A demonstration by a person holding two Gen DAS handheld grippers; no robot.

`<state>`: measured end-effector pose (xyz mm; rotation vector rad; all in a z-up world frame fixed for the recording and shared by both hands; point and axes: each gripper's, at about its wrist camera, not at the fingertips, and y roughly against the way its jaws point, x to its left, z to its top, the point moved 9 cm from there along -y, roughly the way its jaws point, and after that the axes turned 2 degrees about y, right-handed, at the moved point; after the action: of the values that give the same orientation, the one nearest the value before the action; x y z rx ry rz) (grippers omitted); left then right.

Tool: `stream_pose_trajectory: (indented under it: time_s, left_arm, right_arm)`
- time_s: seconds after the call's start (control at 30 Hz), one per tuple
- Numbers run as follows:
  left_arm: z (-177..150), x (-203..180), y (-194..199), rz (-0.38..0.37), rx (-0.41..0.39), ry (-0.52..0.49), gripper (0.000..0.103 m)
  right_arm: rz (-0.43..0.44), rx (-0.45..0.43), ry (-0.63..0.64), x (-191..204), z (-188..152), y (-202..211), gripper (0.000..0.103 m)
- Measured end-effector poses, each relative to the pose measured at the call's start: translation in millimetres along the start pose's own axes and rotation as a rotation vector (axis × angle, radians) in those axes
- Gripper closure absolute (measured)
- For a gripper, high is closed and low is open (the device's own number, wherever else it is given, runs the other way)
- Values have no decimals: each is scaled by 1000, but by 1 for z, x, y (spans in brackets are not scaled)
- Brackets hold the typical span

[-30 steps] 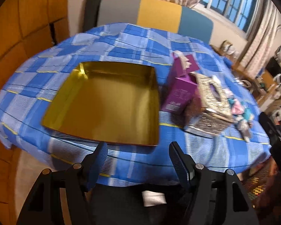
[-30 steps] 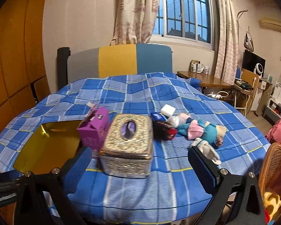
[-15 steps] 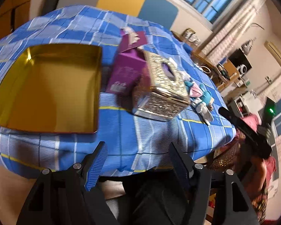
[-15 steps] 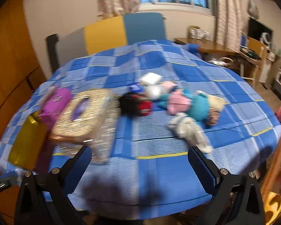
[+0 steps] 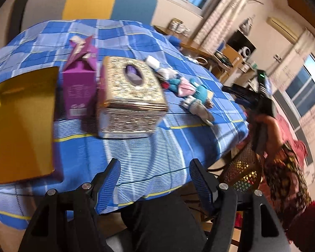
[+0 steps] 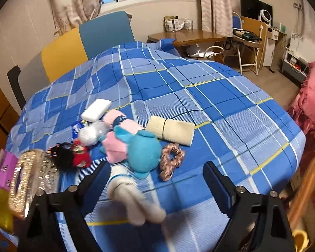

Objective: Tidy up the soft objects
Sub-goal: 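Reach the left tool to the white knit glove while the right tool reaches the brown scrunchie, then close the left gripper on the white glove while the right gripper grips the brown scrunchie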

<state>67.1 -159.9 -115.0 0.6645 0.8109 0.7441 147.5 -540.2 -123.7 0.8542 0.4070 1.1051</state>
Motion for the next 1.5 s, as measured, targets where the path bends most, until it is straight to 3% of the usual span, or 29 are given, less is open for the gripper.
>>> stream_pose_trajectory:
  time_s: [0.1,0.33,0.4,0.5,0.57,0.67,0.97,1.2,1.5]
  left_arm:
    - [4,-12,-6,-3,13,-34,34]
    - [12,-35,-21,-28,39,-84,34]
    - [13,-41,-28,-34,49,-97,34]
    - [18,-49,-39,-38,62,-110,34]
    - [22,-57,-48,-44,67,-120,34]
    - [30,-73,-59,-55,68,-136,34]
    - [61,-114,-104,-79,97,-121,34]
    - [83,-132,-158,-71,141,-98,28]
    - [96,-136,-244,-47,270,13,28]
  right_arm:
    - [-47,51,1,-13,1,-26,24]
    - [26,211,-113,-31,-17,-86,44]
    - [47,242,-132,-33,-23,-93,44]
    - [79,259,-159,-35,-25,-101,62]
    - [88,276,-172,-37,-28,-106,80]
    - [92,269,-163,-37,-29,-104,87]
    - [70,127,-228,-57,-10,-76,88]
    - [21,61,-189,-57,5,-69,88]
    - [5,26,-178,-59,10,-63,88]
